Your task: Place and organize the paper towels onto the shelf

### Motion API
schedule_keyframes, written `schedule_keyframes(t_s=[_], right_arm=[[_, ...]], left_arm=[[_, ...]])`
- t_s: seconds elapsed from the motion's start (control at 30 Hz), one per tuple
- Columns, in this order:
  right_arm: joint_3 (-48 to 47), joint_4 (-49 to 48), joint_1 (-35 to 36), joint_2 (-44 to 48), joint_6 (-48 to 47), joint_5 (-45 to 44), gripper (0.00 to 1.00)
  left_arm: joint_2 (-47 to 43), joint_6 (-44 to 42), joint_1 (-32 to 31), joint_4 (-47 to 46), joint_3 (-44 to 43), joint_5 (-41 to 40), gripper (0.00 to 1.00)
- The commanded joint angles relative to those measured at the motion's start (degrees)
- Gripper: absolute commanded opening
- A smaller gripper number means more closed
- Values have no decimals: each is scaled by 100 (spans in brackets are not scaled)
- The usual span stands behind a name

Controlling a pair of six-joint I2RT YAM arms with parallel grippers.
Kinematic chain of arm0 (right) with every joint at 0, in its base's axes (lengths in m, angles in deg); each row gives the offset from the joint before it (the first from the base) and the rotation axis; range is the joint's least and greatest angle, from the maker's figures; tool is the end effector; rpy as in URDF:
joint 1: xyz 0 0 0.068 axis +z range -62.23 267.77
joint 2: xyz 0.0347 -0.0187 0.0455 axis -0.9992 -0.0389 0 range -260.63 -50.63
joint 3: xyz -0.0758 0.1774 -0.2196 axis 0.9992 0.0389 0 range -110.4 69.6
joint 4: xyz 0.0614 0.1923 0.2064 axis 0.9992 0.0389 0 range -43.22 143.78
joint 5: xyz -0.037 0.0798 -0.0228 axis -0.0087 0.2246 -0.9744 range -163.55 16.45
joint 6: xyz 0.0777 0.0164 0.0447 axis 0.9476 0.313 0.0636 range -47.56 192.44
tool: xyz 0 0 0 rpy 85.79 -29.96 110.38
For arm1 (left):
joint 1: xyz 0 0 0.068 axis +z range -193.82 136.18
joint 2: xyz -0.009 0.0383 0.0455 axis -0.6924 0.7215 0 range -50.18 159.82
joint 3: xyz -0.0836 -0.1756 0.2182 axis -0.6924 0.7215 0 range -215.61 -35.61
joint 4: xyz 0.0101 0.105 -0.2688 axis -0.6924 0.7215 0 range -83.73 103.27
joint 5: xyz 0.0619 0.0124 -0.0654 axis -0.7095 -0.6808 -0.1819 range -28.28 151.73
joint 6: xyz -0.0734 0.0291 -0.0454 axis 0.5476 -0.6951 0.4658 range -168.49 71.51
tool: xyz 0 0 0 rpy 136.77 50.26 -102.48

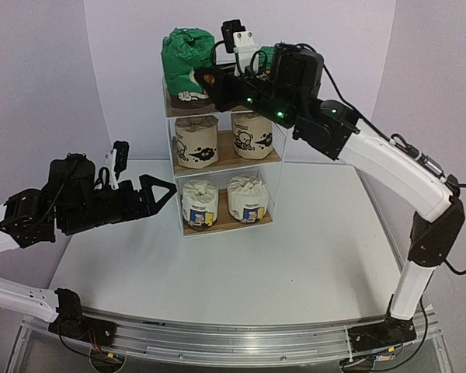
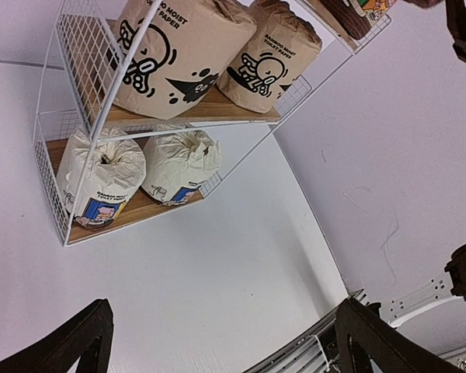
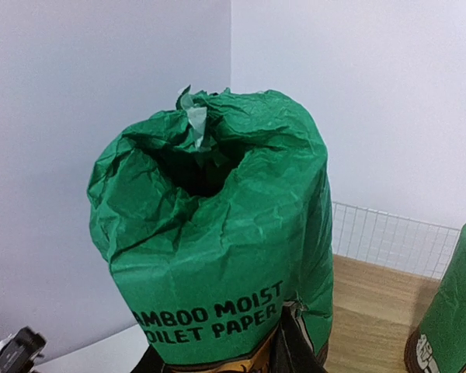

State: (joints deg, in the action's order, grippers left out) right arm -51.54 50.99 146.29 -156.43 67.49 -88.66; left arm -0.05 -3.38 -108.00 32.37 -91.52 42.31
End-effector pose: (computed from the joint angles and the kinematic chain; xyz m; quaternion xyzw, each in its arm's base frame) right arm 0.2768 0.4116 0.5466 -0.2449 0.5889 0.2705 0.7212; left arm 0.1314 -0.2097 0.3664 0.0391 0.8138 -0.3791 0.4387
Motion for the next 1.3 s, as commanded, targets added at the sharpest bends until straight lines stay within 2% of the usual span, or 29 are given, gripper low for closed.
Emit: schedule_keyframes(t_s=[0.0,0.2,0.33,0.63,0.8,1.07,1.27], right_arm=[[-832,-1203,104,-655,-441,-1403,0],[-1786,-1580,184,-1604,-951,-2259,0],[-2077,-1880,223,-1977,-1343,-2600,0],[-2269,-2029,238,-2433,-1291,-2955,1],[-2111,-2029,344,-2462,-1144,-3010,11],[-1946,-2002,669,-2433,-1245,-3258,48],[-1894,-2003,838,-2365,-1396,-3401,64]], left_arm=[[-193,151,11,132,108,-210,100],[-336,252,12,165,229,-285,100],[-393,307,11,151,320,-307,100],[-359,308,11,173,319,-371,100],[-366,363,10,209,368,-390,100],[-435,403,12,151,498,-405,100],[-480,442,13,164,547,-375,100]])
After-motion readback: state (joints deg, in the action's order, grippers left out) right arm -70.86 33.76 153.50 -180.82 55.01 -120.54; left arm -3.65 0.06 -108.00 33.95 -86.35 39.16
